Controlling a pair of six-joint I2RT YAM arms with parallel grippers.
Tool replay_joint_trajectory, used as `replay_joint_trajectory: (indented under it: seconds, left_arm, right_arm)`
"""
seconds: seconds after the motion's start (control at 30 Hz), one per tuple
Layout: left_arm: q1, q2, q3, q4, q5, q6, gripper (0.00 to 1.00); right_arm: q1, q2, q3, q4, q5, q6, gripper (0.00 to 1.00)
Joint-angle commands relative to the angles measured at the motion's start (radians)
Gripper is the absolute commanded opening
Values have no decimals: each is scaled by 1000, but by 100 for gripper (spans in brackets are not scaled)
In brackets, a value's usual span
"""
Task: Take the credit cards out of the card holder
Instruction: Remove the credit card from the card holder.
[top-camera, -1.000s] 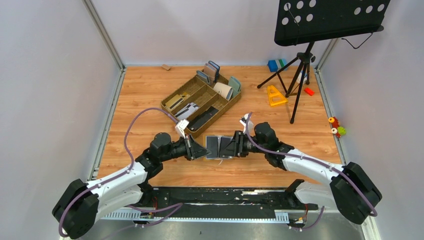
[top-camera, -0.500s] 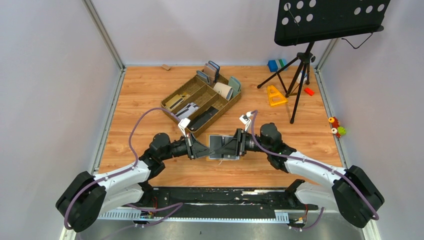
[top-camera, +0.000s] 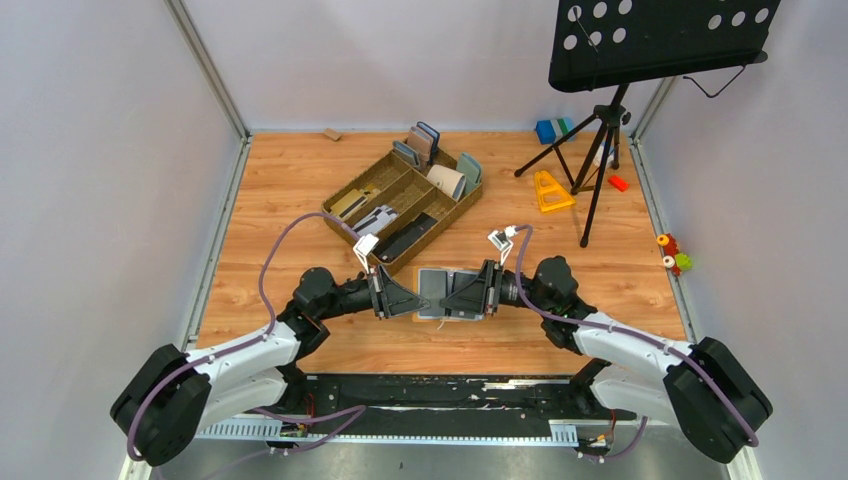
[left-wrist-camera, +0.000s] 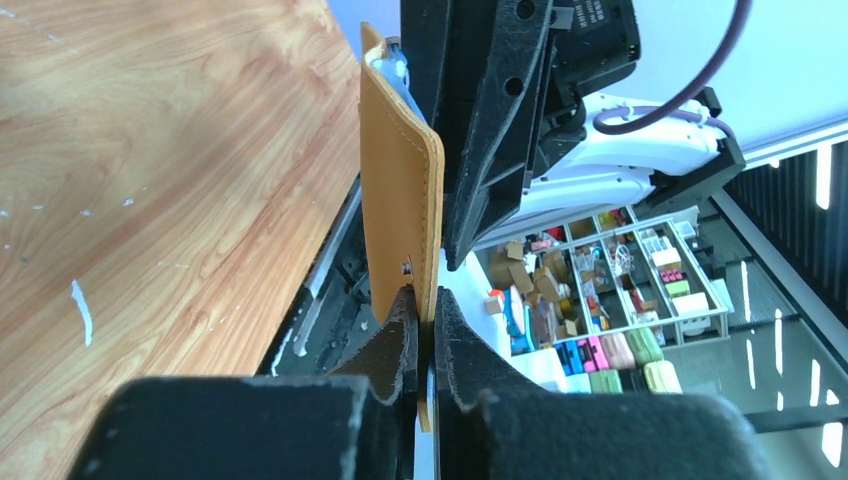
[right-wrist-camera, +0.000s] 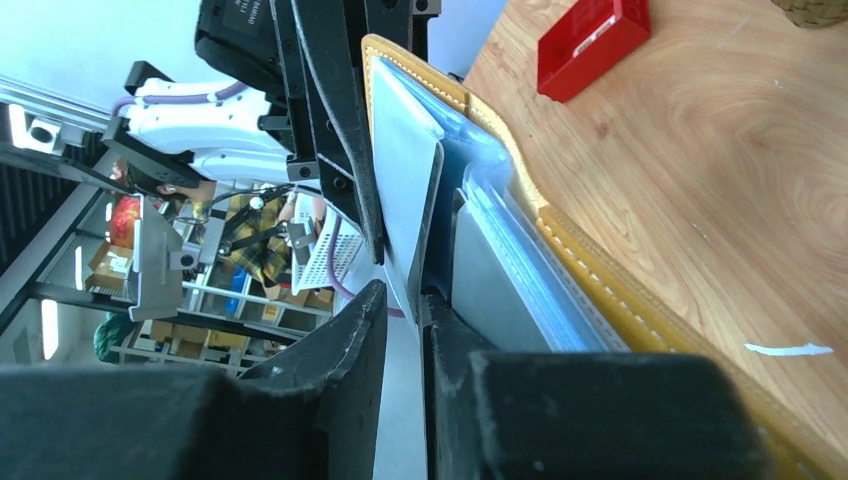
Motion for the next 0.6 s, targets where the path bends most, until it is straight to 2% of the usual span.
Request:
replay_joint_trajectory:
  seconds: [0.0, 0.13, 0.23, 0.4, 0.5, 0.57]
  left_arm:
    - [-6, -22, 15, 106, 37, -14, 9]
    - [-6, -22, 10, 92, 18, -12, 27]
    - [-6, -16, 7, 87, 10, -5, 29]
    - [-6, -3, 3, 115, 5, -12, 26]
    - [-6, -11, 9, 116, 4, -11, 21]
    - [-6, -16, 12, 116, 6, -11, 9]
  right_arm:
    - [0, -20, -5, 194, -25, 41, 16]
    - [0, -48, -14, 182, -10, 36, 5]
    - [-1, -62, -22, 185, -8, 35, 0]
    - [0, -80, -17, 129, 1, 18, 0]
    - [-1, -95, -15, 59, 13, -13, 0]
    - [-3, -103, -22, 34, 17, -24, 0]
